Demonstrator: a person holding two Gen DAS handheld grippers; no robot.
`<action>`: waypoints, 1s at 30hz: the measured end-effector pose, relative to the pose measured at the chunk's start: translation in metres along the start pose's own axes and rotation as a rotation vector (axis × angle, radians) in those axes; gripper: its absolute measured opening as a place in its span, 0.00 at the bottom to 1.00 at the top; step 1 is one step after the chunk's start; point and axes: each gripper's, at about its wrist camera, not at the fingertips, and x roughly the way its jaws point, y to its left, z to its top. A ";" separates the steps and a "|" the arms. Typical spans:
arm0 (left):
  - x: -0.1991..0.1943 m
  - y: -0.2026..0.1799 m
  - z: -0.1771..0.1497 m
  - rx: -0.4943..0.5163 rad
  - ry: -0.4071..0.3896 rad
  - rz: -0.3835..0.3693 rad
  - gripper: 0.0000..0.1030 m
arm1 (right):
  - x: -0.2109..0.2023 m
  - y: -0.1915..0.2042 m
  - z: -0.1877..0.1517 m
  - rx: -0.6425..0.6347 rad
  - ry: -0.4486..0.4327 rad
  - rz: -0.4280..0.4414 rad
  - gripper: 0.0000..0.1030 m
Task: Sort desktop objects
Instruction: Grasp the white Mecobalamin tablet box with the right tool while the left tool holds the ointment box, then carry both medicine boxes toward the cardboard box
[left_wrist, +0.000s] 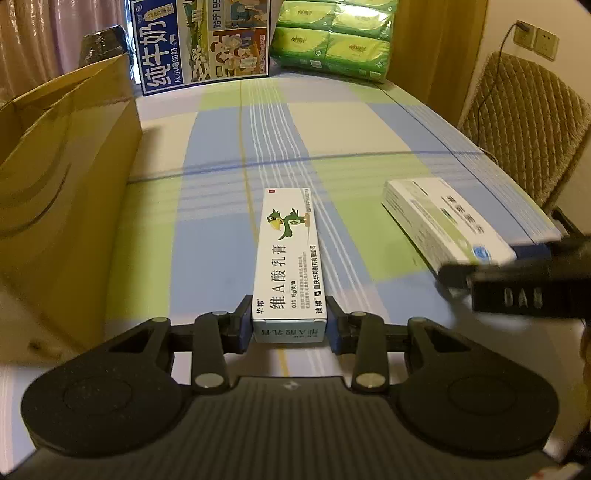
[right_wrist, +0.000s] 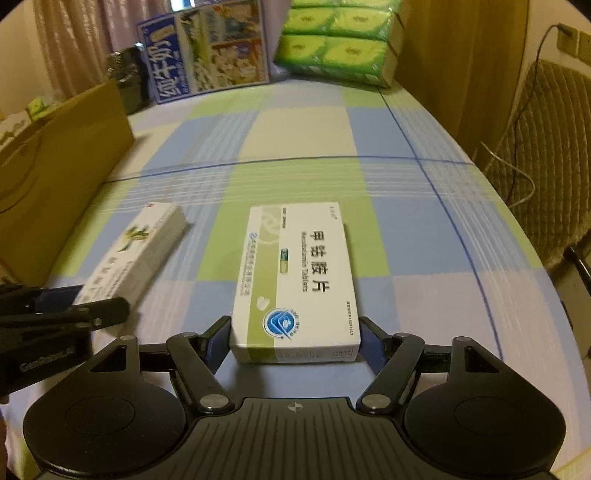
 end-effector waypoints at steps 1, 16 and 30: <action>-0.005 0.001 -0.004 -0.007 0.000 -0.006 0.32 | -0.002 0.003 0.001 -0.021 -0.015 -0.003 0.70; 0.002 0.007 0.003 -0.041 -0.029 -0.005 0.44 | 0.023 -0.003 0.014 0.023 -0.039 -0.009 0.75; 0.022 0.000 0.012 0.015 -0.031 -0.005 0.32 | 0.032 0.001 0.016 0.015 -0.051 -0.053 0.67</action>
